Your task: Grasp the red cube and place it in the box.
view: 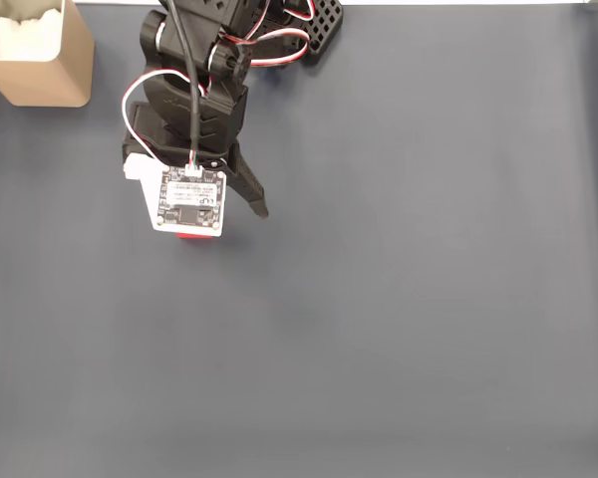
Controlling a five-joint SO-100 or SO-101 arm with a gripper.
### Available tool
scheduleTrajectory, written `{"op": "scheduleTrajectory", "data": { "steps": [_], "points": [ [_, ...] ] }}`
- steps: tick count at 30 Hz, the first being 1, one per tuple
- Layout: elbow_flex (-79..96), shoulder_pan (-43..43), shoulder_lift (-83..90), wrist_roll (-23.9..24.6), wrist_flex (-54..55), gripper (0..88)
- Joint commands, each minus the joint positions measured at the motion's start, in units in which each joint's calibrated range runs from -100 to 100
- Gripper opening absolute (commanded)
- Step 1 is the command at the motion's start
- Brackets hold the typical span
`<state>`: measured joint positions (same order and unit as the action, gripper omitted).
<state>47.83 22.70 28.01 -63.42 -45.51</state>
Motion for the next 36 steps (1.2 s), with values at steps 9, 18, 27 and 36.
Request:
{"op": "scheduleTrajectory", "data": {
  "steps": [9, 18, 27, 36],
  "points": [
    [0.07, -0.61, -1.14, 0.34, 2.23, 40.1],
    [0.16, -0.68, -2.62, 0.49, 3.21, 40.2],
    [0.44, -0.68, -3.92, 0.63, 4.28, 40.2],
    [0.35, -0.83, -5.3, 0.78, 5.18, 40.3]
  ]
}}
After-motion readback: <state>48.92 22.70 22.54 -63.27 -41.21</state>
